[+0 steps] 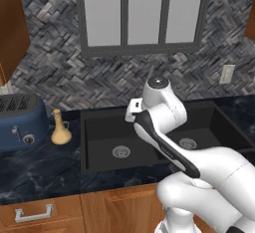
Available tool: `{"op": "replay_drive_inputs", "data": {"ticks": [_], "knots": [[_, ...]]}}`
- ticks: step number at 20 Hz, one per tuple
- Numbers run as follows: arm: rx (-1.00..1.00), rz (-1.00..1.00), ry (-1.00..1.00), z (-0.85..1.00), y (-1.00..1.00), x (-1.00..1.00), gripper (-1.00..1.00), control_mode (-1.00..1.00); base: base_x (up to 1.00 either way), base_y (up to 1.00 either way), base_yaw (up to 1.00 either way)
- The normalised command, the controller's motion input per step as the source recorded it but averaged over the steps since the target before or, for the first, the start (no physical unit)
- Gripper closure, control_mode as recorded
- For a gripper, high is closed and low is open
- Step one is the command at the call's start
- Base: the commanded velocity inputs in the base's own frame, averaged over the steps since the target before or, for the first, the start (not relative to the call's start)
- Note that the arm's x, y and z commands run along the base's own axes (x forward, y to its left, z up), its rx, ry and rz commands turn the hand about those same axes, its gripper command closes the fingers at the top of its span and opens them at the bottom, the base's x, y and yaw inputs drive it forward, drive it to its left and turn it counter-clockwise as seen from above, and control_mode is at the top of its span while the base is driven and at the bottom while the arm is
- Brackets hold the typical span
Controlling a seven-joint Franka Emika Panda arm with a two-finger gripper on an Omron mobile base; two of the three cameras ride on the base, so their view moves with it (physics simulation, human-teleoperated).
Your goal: Turn on the sink faucet. Then move the onion from the counter to the sink. Turn off the sink. Move the vegetable from the sink to the pot next to the stove. Finally move the pot to the rear left burner.
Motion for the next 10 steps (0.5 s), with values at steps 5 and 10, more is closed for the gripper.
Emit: {"op": "replay_drive_inputs", "data": {"ticks": [5,10], "knots": [[0.0,-0.03,-0.09,-0.01,0.0,-0.27,1.0,-1.0,0.0,0.0,0.0],[0.0,0.0,0.0,0.0,0.0,0.0,1.0,1.0,-0.81,-0.21,-0.11]]}}
